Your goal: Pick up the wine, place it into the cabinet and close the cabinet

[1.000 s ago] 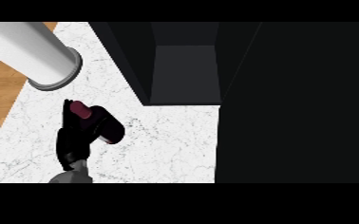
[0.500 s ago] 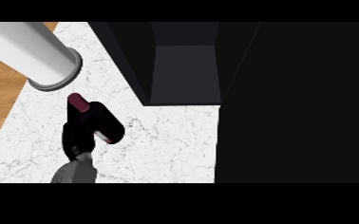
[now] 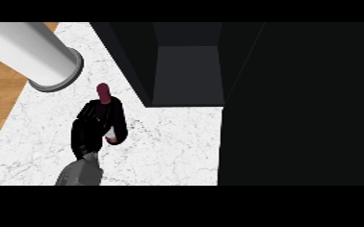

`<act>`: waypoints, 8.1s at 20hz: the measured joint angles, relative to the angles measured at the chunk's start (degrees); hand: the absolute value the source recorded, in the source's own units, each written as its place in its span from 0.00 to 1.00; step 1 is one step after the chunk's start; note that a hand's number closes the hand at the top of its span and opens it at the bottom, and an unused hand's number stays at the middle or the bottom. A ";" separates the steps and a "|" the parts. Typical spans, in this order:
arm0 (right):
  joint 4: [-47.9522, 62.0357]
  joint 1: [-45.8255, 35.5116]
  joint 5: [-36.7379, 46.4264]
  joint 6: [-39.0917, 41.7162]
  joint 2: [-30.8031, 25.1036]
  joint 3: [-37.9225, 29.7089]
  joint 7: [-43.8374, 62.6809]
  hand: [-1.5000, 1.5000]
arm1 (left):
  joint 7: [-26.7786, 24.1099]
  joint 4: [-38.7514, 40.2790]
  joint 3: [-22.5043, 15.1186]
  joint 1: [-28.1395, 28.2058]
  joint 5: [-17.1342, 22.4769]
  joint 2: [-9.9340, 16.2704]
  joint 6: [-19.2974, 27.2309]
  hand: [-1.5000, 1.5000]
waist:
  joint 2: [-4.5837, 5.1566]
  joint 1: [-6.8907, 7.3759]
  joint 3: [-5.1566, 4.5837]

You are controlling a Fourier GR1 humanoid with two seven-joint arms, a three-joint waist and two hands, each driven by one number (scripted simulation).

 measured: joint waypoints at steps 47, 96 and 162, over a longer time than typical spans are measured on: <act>0.21 0.66 -0.27 0.38 1.83 1.08 0.19 0.00 | 19.40 -49.37 -27.69 6.91 -16.93 -0.01 1.20 1.00 | 0.14 -0.15 -0.19; 0.28 3.32 -2.24 4.14 0.86 -2.40 -1.57 0.00 | 4.82 -13.14 -37.34 -19.82 -8.05 -1.20 29.97 1.00 | 0.21 -0.47 -0.20; 1.46 3.07 -2.57 4.06 2.62 1.74 -3.38 0.00 | -21.34 45.09 -8.24 -53.24 7.94 -1.41 13.98 1.00 | 0.37 -2.75 0.17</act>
